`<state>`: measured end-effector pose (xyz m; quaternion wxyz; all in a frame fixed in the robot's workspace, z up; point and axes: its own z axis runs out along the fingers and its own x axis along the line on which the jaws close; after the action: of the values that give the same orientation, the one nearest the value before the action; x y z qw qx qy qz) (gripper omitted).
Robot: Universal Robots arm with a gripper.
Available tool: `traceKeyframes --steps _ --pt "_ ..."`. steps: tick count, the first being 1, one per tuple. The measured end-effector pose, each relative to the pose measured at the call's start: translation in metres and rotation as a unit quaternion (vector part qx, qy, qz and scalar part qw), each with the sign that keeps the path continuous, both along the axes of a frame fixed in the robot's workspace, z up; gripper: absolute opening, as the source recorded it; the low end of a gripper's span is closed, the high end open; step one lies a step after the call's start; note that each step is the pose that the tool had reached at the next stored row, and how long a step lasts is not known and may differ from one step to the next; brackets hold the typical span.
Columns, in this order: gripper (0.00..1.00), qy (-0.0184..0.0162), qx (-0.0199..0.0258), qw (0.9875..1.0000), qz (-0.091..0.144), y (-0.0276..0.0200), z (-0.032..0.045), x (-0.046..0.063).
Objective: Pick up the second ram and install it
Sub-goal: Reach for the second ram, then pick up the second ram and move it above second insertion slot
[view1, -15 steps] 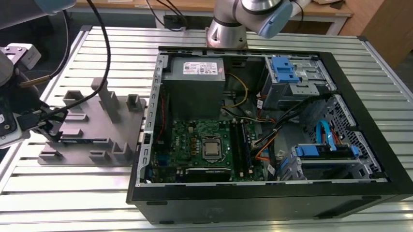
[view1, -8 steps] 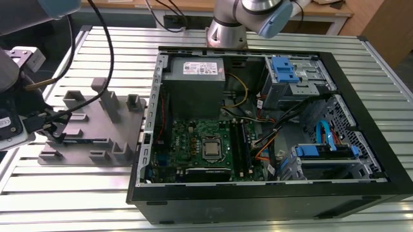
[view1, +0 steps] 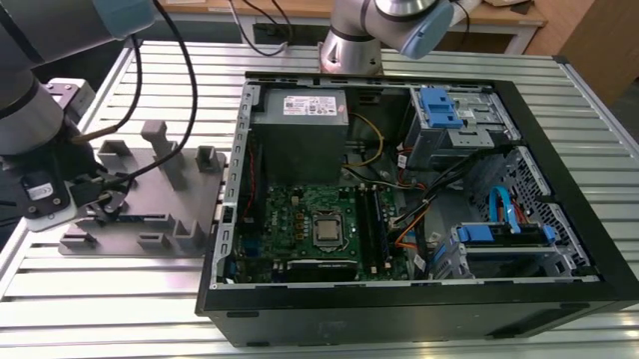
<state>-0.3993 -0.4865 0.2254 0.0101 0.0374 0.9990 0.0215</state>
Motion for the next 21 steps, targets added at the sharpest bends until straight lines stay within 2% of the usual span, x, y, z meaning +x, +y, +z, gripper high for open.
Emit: traceKeyframes --steps 2,5,18,21 --pt "0.07 0.0000 0.0001 1.0000 0.000 0.0029 -0.0026 0.0014" --pt "0.07 0.0000 0.0000 1.0000 0.000 0.0041 -0.0047 0.0028" --pt "0.07 0.0000 0.0000 1.0000 0.000 0.0042 -0.0047 0.0031" --pt "0.07 0.0000 0.0000 1.0000 0.007 0.0042 -0.0046 0.0031"
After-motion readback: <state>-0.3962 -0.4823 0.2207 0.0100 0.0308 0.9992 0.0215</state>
